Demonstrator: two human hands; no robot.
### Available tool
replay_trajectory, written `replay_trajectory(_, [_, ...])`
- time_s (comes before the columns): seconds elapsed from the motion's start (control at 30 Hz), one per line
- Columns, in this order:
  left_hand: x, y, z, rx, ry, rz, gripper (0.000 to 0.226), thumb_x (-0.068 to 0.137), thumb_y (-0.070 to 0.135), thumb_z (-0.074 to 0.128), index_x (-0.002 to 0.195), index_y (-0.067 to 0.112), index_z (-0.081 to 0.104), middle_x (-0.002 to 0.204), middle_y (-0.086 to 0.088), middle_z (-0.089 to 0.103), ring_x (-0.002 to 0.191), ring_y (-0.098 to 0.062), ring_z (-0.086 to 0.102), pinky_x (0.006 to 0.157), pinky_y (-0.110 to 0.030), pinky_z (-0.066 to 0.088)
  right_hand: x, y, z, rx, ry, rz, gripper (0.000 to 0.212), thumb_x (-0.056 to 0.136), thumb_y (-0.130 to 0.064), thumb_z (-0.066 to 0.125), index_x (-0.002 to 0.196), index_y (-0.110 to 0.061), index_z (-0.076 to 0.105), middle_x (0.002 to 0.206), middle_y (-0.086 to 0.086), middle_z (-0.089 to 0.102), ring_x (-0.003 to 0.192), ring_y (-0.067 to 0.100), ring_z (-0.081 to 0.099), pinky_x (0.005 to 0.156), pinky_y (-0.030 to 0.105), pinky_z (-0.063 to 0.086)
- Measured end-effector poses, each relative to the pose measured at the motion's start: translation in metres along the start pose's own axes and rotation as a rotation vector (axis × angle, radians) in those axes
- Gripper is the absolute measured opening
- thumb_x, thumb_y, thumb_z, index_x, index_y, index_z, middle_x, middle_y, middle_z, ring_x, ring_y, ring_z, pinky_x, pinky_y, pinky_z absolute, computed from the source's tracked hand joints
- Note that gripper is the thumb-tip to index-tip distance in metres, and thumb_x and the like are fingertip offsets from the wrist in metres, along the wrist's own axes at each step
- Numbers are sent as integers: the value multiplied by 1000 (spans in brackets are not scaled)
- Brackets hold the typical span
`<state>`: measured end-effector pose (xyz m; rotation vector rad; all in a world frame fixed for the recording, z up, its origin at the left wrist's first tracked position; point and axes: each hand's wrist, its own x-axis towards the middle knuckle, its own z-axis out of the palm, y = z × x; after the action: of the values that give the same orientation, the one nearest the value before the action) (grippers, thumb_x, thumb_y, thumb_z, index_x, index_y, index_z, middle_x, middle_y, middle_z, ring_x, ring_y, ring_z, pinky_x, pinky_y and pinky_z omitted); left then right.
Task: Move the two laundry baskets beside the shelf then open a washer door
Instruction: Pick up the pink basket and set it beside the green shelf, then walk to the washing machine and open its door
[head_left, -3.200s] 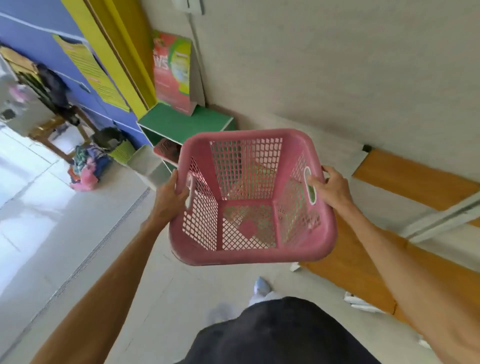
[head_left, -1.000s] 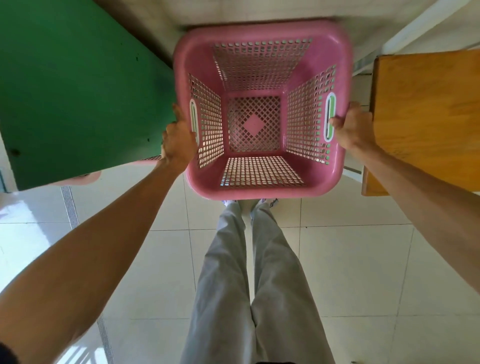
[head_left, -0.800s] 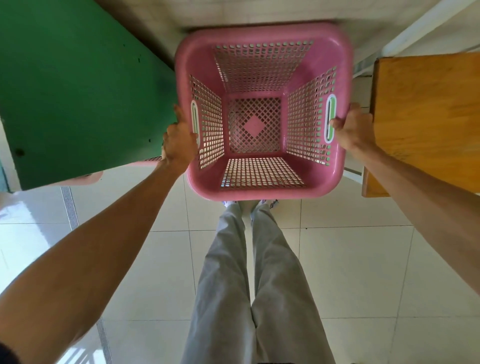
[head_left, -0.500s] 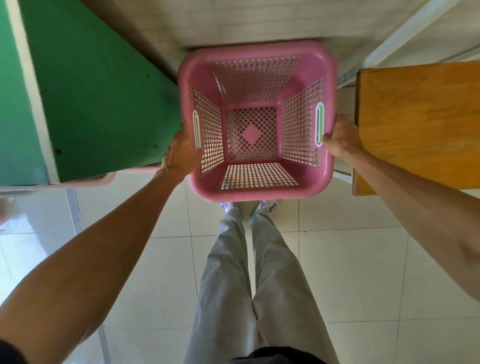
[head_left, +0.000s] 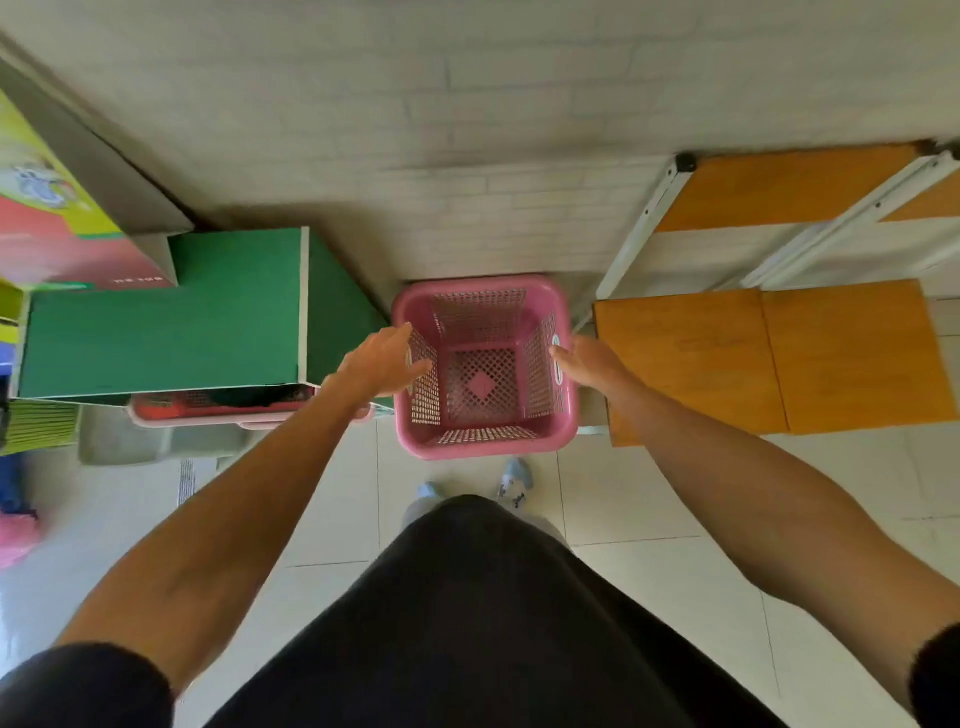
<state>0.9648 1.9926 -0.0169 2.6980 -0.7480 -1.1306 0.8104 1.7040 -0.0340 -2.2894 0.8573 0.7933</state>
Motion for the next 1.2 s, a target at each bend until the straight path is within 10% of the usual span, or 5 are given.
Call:
replay_trajectory(0.1, [-51, 23, -44, 109, 82, 28, 71, 93, 54, 54, 143, 6, 39, 143, -16, 50, 128, -35, 51, 107, -55, 43, -32, -7, -28, -34, 18, -20, 53, 100, -53, 33, 86, -9, 59, 72, 8, 58, 72, 28, 64, 67, 33, 47])
replay_trajectory(0.37, [-96, 8, -103, 306, 209, 90, 86, 92, 64, 48, 154, 9, 24, 156, -17, 34, 141, -36, 38, 113, -55, 36, -102, -16, -70, -52, 159, 7, 70, 100, -56, 30, 147, -4, 39, 148, 17, 45, 134, 34, 47, 105, 42, 41])
replay_trajectory(0.6, [-105, 38, -120, 493, 267, 285, 81, 93, 64, 46, 153, 13, 29, 157, -12, 36, 142, -33, 38, 114, -51, 36, -183, 25, -78, 105, 323, 99, 72, 97, -58, 30, 144, -5, 42, 133, 18, 54, 131, 37, 48, 101, 46, 41])
replay_trajectory(0.8, [-99, 176, -84, 547, 187, 551, 84, 93, 66, 43, 156, 15, 23, 162, -11, 27, 146, -32, 30, 116, -52, 31, -274, 155, -54, 207, 378, 412, 71, 101, -56, 28, 154, -9, 28, 159, 17, 27, 146, 36, 27, 115, 48, 26])
replay_trajectory(1.2, [-111, 503, 46, 665, 93, 947, 84, 90, 69, 46, 155, 18, 29, 157, -8, 36, 142, -29, 38, 112, -45, 35, -448, 448, -63, 428, 538, 827, 78, 94, -67, 27, 151, -15, 31, 153, 18, 36, 141, 38, 33, 112, 56, 31])
